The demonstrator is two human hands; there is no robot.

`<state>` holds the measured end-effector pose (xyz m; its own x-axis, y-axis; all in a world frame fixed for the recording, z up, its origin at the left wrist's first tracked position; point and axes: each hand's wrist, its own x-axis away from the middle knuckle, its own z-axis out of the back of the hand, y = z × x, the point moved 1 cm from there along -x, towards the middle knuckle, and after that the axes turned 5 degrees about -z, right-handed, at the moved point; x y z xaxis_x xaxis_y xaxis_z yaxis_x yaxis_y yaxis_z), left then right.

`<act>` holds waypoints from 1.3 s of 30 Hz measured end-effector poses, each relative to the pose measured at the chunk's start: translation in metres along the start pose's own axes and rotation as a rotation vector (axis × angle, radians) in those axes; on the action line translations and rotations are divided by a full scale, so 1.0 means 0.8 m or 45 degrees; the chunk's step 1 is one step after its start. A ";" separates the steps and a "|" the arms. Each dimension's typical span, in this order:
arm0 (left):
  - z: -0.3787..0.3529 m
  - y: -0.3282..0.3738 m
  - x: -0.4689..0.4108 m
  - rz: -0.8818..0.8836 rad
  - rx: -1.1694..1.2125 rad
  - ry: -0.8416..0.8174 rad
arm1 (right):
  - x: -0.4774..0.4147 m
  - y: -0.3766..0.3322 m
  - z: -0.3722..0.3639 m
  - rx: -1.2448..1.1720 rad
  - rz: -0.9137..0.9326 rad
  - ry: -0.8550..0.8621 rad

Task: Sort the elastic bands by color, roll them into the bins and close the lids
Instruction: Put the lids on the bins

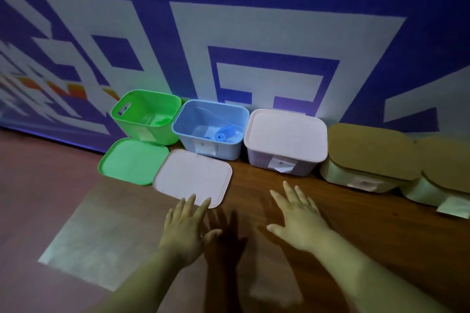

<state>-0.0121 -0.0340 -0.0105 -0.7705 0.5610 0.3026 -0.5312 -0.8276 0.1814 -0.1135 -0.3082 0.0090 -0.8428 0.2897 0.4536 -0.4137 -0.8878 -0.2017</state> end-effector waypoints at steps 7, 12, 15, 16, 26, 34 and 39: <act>0.006 -0.077 -0.007 0.030 0.014 0.028 | -0.032 -0.071 -0.015 0.008 0.024 -0.052; 0.008 -0.161 -0.042 -0.001 0.009 -0.001 | -0.068 -0.142 -0.039 -0.046 -0.030 -0.111; 0.009 -0.209 -0.075 -0.022 -0.017 -0.047 | -0.090 -0.183 -0.060 -0.060 -0.074 -0.143; 0.009 -0.221 -0.086 -0.046 -0.033 -0.069 | -0.097 -0.194 -0.068 -0.067 -0.097 -0.147; -0.007 -0.273 -0.155 -0.418 -0.143 -0.247 | -0.138 -0.241 -0.114 -0.135 -0.294 -0.082; -0.033 -0.275 -0.141 -0.510 -0.149 -0.174 | -0.122 -0.236 -0.140 -0.149 -0.291 0.259; -0.032 -0.271 -0.128 -0.514 -0.128 -0.199 | -0.112 -0.224 -0.148 -0.011 -0.222 0.269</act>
<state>0.1732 0.0886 -0.1050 -0.4359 0.8223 0.3657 -0.8161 -0.5325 0.2244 -0.0042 -0.1326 -0.0981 -0.8113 0.5070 0.2913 -0.5611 -0.8151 -0.1442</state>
